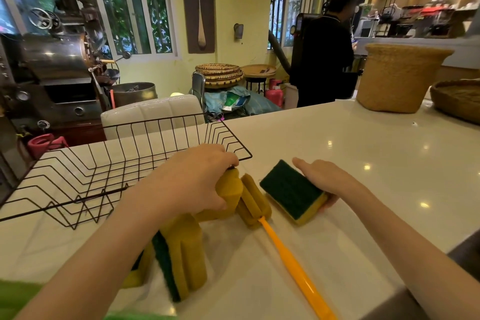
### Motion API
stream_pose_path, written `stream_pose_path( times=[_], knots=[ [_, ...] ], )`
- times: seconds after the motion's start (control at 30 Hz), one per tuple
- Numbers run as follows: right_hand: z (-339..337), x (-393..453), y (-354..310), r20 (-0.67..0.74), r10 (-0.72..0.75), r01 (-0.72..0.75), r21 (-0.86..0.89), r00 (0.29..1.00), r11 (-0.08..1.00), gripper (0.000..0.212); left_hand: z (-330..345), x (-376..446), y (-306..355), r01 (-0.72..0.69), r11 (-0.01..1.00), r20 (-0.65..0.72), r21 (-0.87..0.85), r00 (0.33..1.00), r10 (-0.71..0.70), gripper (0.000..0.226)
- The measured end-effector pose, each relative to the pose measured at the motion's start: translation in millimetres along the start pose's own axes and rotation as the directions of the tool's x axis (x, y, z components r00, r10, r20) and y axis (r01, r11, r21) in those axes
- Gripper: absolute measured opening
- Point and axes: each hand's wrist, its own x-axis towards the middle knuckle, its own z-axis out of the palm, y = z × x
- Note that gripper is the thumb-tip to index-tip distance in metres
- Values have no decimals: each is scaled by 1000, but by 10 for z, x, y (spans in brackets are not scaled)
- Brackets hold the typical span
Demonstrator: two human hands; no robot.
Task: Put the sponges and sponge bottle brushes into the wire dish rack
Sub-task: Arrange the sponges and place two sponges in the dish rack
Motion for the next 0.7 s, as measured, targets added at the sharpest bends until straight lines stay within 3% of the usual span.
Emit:
stream_pose_path(
  times=[0.17,0.33,0.57,0.7],
  knots=[
    [-22,86,84,-137,-127,107,-143,982,984,42,27,-188,443,-28,985,-86,171,995,43,39],
    [-33,88,239,-201,-176,143,-169,964,975,36,330,-289,794,3,983,-102,182,995,15,31],
    [-18,85,299,-266,-263,221,-179,927,959,20,720,-420,793,-7,984,2,178,1000,7,34],
    [-22,28,236,-275,-353,335,-114,894,935,22,797,-463,776,-28,982,27,187,999,24,36]
  ],
)
